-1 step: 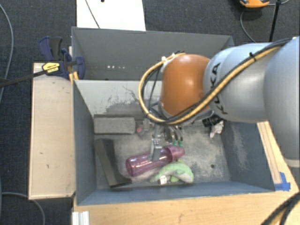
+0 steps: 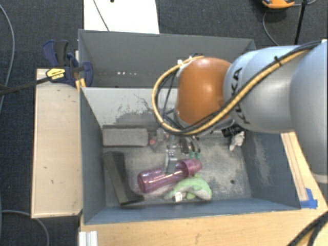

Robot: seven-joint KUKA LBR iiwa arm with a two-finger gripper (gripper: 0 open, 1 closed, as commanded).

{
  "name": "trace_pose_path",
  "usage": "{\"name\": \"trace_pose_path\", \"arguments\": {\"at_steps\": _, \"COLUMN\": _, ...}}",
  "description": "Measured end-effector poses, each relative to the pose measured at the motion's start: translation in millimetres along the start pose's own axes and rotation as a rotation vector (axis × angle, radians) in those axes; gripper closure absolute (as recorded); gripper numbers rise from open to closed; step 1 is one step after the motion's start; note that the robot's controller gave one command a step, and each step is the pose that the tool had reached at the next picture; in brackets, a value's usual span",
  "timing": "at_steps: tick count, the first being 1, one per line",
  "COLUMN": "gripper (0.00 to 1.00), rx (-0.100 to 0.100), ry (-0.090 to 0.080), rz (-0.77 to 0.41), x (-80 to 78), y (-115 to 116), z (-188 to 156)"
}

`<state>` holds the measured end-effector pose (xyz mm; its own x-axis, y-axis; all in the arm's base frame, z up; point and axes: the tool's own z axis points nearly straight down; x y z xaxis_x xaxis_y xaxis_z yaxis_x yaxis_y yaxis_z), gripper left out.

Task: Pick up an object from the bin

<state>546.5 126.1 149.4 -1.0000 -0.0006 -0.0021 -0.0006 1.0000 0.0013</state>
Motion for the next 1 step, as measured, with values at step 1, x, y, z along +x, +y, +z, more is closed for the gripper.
{"name": "trace_pose_path", "arguments": {"at_steps": 1, "gripper": 0.00, "rx": -0.001, "ry": 0.000, "rz": -0.034, "x": 20.2, "y": -10.6, "z": 12.6}}
